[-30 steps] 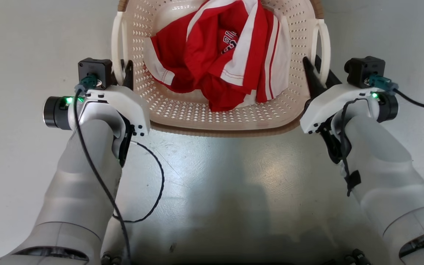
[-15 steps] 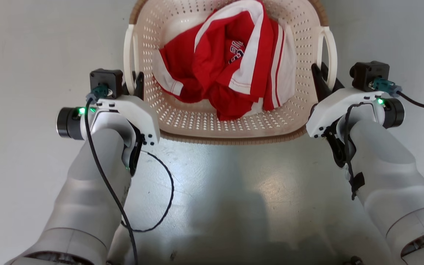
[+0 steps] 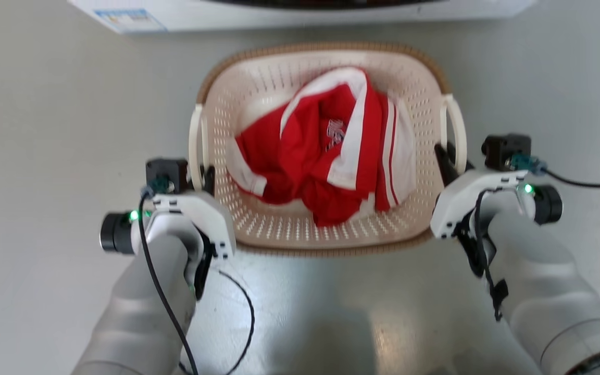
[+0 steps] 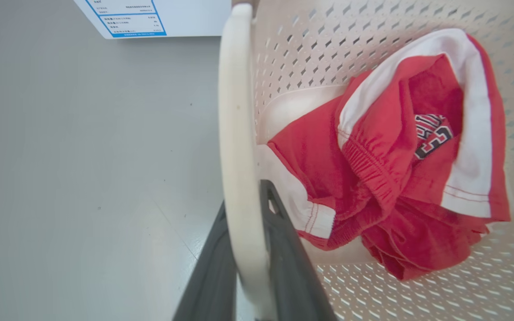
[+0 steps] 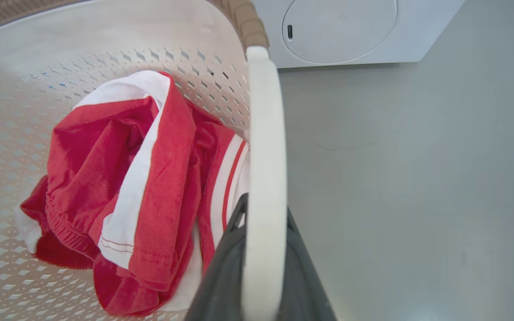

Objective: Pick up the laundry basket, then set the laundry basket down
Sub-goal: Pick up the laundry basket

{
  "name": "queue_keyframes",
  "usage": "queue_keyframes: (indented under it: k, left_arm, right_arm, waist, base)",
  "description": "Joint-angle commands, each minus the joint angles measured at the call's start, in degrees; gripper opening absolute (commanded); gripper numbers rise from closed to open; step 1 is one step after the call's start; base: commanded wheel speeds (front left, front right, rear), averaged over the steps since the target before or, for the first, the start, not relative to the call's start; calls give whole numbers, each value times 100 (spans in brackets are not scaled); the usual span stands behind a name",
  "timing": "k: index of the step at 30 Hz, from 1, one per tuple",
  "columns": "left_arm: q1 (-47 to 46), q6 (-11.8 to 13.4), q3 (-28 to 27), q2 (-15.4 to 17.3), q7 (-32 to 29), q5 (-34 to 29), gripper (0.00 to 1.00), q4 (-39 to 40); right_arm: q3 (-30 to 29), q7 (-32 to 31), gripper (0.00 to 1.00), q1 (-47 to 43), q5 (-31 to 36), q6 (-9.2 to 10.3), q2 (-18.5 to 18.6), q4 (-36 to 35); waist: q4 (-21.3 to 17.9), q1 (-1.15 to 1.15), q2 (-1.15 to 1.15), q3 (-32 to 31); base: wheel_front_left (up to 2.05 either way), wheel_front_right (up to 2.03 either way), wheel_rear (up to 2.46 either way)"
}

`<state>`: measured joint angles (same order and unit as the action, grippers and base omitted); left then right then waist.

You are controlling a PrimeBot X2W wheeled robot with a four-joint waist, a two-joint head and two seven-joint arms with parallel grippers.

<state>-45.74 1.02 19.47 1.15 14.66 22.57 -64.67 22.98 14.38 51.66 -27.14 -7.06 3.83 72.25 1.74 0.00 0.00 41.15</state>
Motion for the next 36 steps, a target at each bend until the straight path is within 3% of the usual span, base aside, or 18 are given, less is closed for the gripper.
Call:
queue_keyframes:
  k: [1,9,24,36]
  left_arm:
    - [212,40,-66,173,34,44,0,28]
    - [753,91,375,173,34,534,0,-246]
    - [1923,-26,890,173,-305,1153,0,-769]
    - [2714,-48,1212,173,-450,1419,0,-820]
  right_arm:
    - [133,62,0,-259,-34,-43,-95,-35]
    - [543,-47,0,-789,-396,-43,-95,63]
    - [1277,-798,0,-2185,-1039,-43,-95,81]
    - [1725,-1052,0,-2951,-1512,-43,-95,25]
  waist:
    - [-6,0,0,-245]
    - [-33,0,0,-1178]
    - [-184,0,0,-3043]
    - [-255,0,0,-4040]
  base:
    - [0,0,0]
    - [0,0,0]
    - [0,0,0]
    - [0,0,0]
